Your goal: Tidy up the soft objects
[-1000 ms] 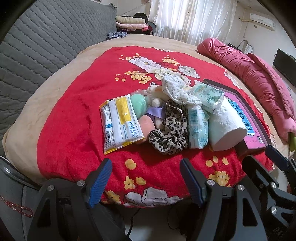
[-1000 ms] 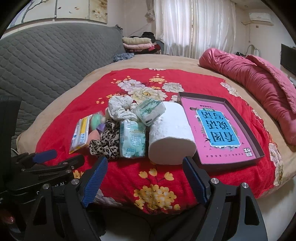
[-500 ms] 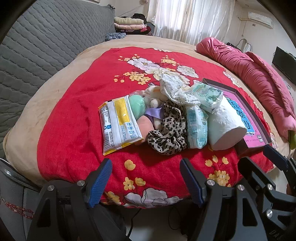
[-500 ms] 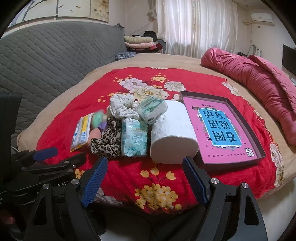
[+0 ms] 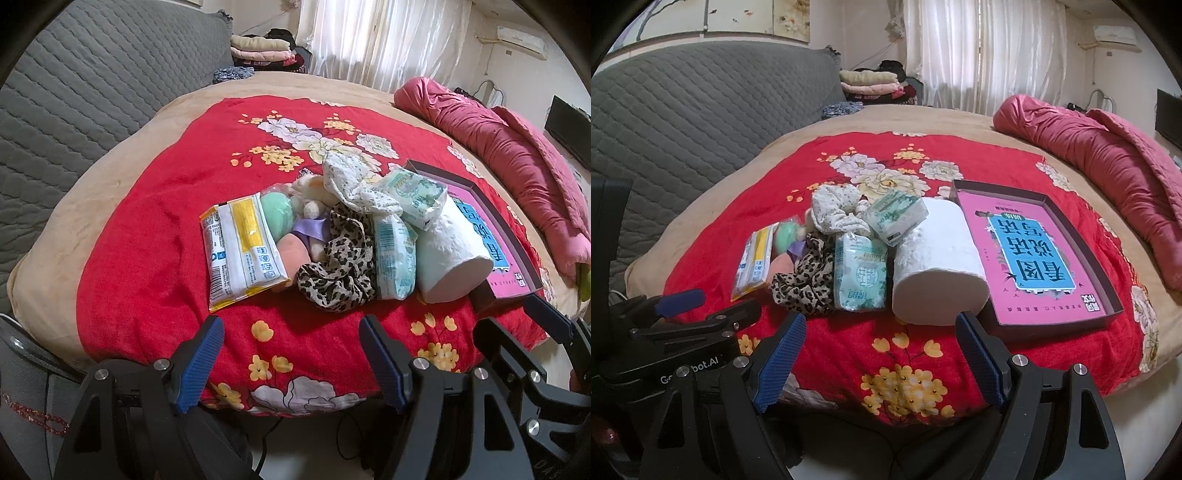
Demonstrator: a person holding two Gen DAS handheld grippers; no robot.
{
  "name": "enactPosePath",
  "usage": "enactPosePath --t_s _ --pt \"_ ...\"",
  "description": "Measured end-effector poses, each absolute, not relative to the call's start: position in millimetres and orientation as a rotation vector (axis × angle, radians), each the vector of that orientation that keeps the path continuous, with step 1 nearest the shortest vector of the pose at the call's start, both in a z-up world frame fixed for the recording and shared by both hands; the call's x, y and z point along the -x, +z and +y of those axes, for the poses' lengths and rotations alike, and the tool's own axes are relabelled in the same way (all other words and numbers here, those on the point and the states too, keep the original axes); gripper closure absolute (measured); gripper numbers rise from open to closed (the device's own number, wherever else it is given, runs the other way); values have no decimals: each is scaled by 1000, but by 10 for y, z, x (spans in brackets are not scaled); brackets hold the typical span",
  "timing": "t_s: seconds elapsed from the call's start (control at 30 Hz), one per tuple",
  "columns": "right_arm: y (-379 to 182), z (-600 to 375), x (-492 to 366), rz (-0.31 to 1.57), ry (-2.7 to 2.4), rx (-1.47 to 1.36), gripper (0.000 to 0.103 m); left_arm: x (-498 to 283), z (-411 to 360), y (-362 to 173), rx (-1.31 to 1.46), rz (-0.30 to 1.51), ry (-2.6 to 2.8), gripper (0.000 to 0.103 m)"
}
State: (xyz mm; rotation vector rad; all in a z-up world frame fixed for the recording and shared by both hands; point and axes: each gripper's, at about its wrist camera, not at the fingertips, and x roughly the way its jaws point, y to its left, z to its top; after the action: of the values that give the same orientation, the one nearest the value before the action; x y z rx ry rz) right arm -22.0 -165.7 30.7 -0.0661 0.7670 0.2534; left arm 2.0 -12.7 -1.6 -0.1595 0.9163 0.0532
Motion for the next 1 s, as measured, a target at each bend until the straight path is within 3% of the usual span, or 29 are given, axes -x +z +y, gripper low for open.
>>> enactPosePath --t_s 1.0 --pt "299 -1655 224 768 255 68 19 -7 -75 -8 178 919 63 28"
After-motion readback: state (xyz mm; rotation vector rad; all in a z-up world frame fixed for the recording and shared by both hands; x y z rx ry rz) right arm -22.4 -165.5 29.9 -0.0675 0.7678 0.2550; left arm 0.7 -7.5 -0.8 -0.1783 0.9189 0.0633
